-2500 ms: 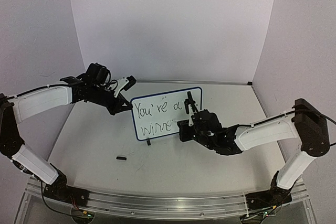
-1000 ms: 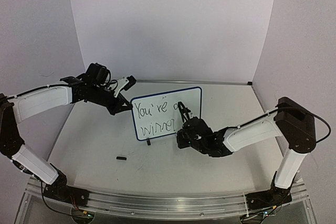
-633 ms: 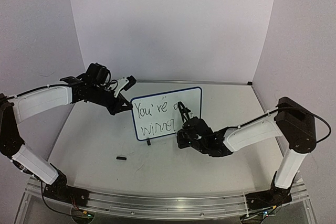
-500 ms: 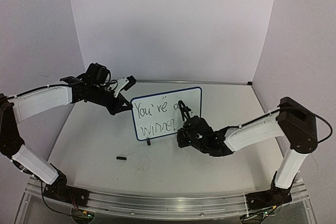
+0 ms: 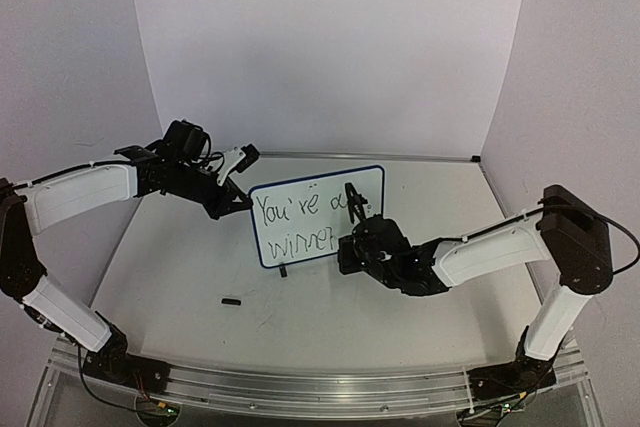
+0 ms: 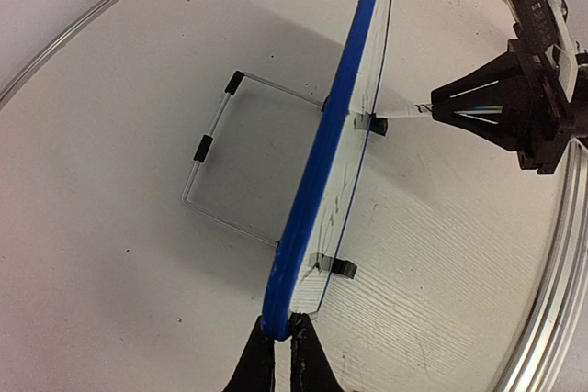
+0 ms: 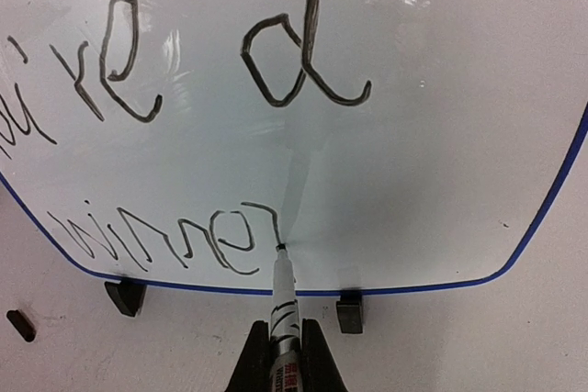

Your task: Write a sentence on the whiteboard

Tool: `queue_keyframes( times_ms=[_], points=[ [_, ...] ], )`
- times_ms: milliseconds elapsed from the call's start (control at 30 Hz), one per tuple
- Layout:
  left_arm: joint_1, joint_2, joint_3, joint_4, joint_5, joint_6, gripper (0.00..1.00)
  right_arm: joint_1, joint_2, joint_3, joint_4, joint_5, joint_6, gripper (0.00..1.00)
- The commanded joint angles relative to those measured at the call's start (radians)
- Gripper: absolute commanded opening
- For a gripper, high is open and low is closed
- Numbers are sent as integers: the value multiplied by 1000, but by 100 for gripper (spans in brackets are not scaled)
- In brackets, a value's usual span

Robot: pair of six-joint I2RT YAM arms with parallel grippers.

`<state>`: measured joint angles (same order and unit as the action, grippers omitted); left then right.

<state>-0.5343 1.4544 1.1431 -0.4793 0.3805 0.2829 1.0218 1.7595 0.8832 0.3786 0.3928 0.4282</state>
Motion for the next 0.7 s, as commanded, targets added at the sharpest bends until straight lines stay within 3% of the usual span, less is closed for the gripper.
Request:
queue_keyframes(
  times_ms=[0,667],
  points=[
    [3,21,-2,-57,-94,33,0,-3,-38,-9,28,68,11,0],
    [3,23,-1,-57,-91,32,0,-3,-57,-19,25,60,6,0]
  ],
)
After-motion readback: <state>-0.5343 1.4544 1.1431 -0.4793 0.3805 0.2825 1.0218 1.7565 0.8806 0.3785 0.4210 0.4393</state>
